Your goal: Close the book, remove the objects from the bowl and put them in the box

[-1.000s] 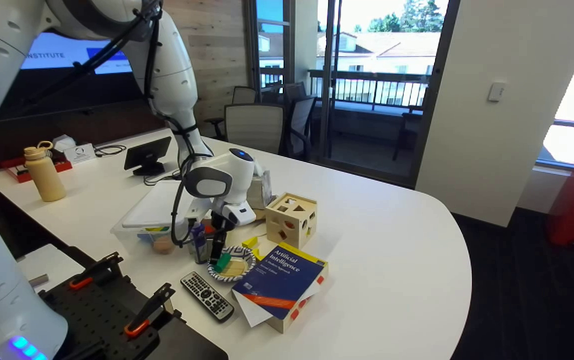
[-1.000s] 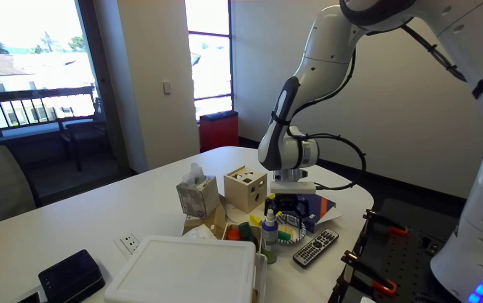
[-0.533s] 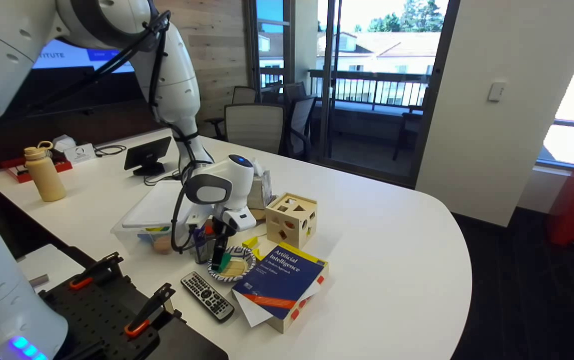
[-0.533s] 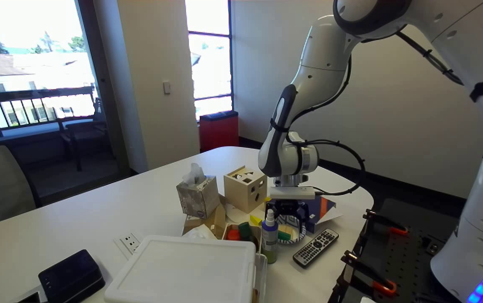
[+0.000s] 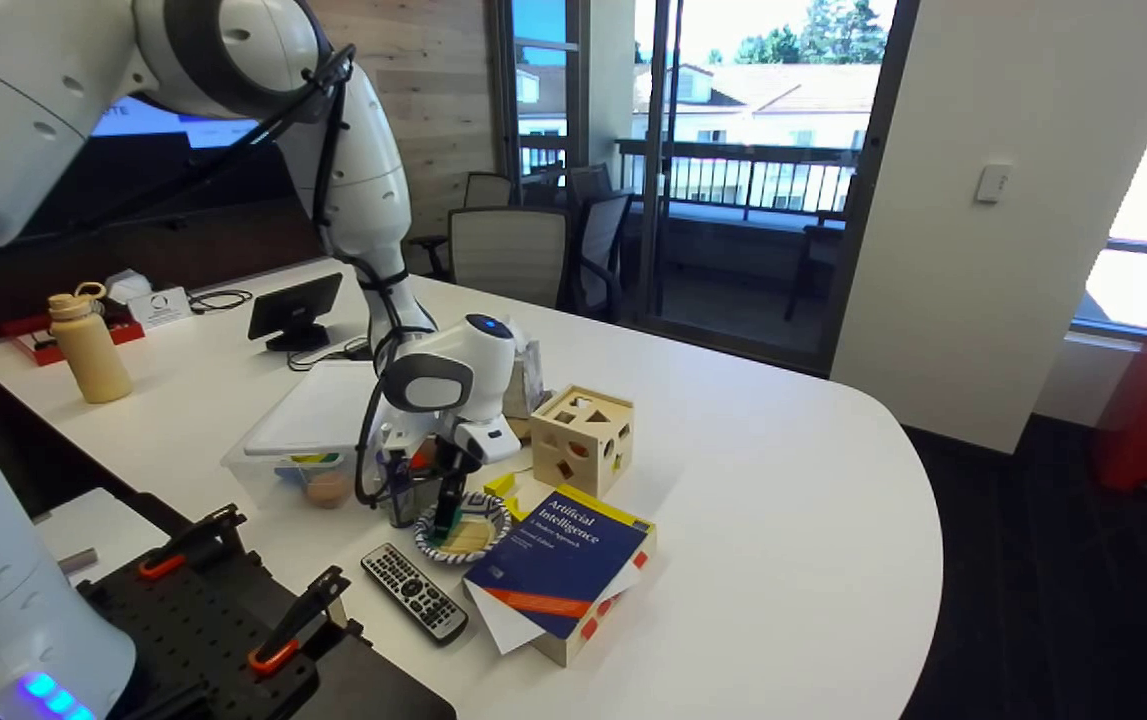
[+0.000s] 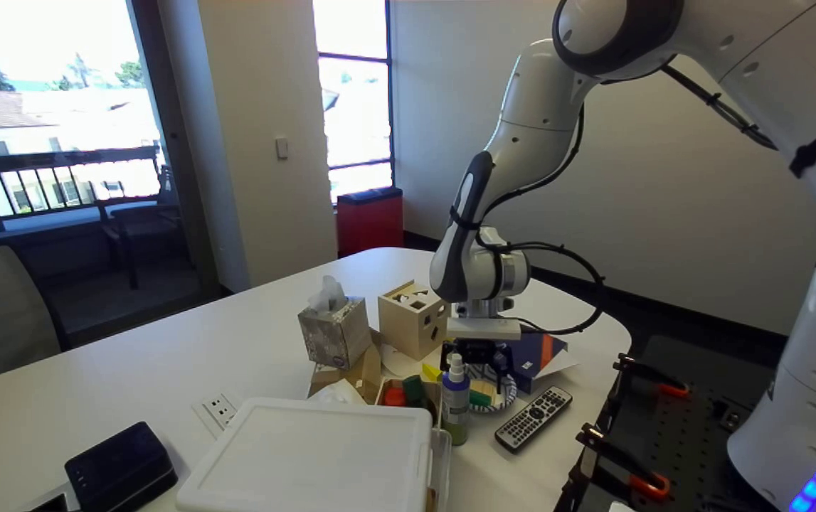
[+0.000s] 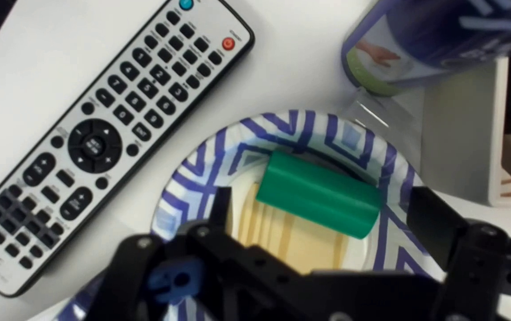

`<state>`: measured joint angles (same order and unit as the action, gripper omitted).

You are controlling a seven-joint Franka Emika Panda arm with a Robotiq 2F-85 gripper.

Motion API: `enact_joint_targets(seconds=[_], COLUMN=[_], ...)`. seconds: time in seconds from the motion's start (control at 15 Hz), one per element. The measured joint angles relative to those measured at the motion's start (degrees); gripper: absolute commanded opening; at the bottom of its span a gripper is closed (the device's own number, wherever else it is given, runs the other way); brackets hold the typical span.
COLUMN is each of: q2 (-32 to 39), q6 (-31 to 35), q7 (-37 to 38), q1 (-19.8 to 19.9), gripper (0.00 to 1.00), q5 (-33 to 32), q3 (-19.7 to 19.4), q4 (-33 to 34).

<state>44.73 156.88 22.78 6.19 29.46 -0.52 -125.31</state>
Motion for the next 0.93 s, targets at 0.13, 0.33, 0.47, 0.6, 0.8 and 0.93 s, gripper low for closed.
enact_joint_targets(seconds=[0.13,0.33,0.47,0.6,0.8,0.93], q2=[0.6,1.54,2.08,2.44,2.5,2.5], q6=[0.0,0.0,0.0,0.0,0.0,0.0], q7=[0.92,2.69,3.72,4.51,4.65,4.66], q1=[-0.08,-0.35,-0.5,-0.63,-0.64,-0.64], gripper=[1.0,1.0,1.0,1.0,1.0,1.0], q5=[0.0,0.0,0.0,0.0,0.0,0.0], q3=[-0.11,-0.48,-0.67,-0.71,-0.71,-0.71], q4=[0.51,0.65,0.68,0.76,0.77,0.78])
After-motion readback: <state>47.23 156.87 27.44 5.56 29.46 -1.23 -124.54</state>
